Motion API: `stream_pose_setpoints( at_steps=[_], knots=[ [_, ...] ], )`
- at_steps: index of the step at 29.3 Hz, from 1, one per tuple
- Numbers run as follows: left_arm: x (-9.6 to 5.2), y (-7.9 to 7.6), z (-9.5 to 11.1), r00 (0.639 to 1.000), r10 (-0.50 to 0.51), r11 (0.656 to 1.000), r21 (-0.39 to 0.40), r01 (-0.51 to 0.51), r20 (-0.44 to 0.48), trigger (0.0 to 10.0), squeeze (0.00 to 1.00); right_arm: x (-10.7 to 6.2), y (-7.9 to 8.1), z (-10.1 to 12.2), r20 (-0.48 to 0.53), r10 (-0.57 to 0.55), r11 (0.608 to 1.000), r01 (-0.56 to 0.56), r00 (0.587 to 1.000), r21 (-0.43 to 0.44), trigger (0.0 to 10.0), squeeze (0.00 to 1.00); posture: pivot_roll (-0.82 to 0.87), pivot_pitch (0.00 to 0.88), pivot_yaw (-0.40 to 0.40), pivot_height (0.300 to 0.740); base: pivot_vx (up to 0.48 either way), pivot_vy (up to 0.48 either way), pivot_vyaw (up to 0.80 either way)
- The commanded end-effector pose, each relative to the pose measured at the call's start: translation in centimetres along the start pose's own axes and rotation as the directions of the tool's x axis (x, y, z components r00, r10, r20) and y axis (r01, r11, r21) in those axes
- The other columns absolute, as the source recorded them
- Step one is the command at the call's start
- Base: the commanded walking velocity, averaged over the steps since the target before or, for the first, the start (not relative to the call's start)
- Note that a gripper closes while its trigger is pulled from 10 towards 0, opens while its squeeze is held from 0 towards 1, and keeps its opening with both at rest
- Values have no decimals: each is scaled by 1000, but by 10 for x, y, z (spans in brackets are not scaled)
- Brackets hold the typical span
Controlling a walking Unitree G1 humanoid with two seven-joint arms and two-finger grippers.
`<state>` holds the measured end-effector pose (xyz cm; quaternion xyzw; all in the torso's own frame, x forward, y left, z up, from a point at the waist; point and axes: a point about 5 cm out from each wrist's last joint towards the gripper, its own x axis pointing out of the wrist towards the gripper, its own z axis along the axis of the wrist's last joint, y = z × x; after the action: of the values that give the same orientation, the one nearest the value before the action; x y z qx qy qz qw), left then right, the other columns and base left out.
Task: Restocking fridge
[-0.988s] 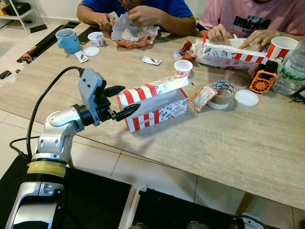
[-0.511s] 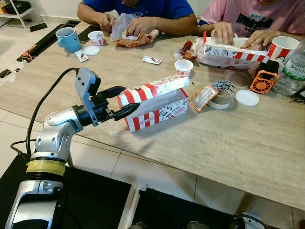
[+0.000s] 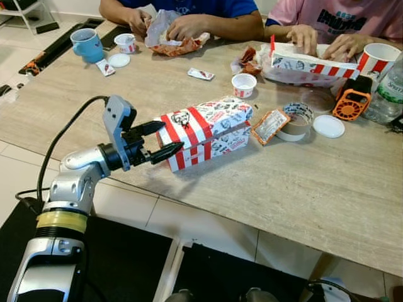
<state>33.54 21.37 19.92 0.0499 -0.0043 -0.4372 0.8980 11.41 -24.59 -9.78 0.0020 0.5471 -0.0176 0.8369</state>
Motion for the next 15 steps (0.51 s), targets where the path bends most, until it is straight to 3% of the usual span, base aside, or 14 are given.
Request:
stream_pose_setpoints(
  at_steps=[1, 5, 15],
  knots=[
    [3, -1, -1, 1000, -1, 1000, 5, 1, -3, 10000, 0, -1, -1, -8, -12, -5, 1000, 5, 1000, 13, 10000, 0, -69, 212, 38, 740, 0, 0, 0],
    [7, -2, 2, 1000, -8, 999, 47, 8, -5, 9373, 0, -2, -1, -9, -12, -5, 1000, 5, 1000, 16, 10000, 0, -71, 210, 40, 740, 0, 0, 0],
    [13, -4, 15, 999, -17, 980, 197, 24, -36, 10000, 0, -1, 0, -7, -7, -3, 1000, 3, 1000, 19, 10000, 0, -70, 205, 41, 740, 0, 0, 0]
  ],
)
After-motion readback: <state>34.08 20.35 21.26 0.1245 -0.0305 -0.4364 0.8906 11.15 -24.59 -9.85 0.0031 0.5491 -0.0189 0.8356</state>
